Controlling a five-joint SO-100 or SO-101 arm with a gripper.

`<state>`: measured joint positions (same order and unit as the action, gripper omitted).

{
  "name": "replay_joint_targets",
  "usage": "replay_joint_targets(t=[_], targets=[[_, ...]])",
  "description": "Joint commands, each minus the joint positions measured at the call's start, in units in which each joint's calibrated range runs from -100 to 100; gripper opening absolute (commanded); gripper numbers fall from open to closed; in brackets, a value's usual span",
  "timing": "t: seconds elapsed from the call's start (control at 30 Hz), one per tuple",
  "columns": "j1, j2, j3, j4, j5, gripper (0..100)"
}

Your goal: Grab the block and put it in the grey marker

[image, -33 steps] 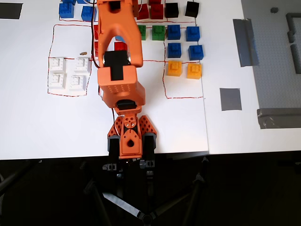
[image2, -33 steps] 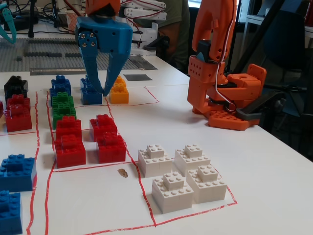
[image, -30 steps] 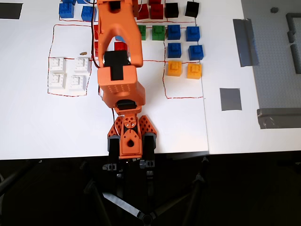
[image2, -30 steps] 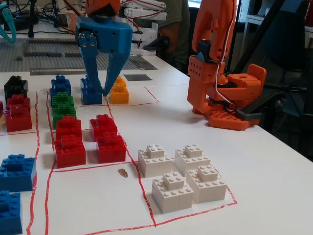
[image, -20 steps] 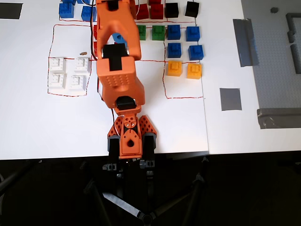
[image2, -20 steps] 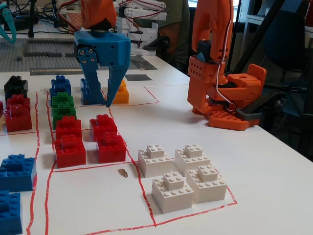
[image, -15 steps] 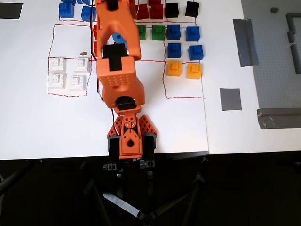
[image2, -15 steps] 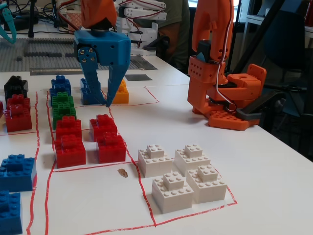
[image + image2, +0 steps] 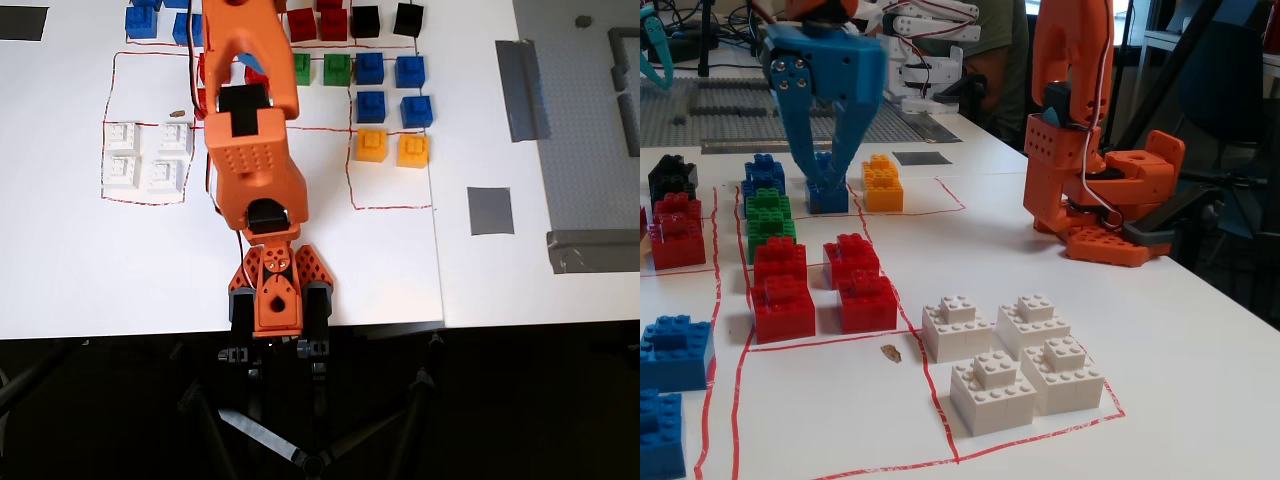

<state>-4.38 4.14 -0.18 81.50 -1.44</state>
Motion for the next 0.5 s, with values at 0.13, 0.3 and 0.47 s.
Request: replay_joint_targets(t=[0.13, 0.3, 0.47], targets=[[4.54, 2.34, -13.76, 4.22, 0.20, 5], [6.38, 3.20, -19.48, 4.14, 3.17, 10], [8.04, 2.60, -18.11, 4.22, 4.64, 19]])
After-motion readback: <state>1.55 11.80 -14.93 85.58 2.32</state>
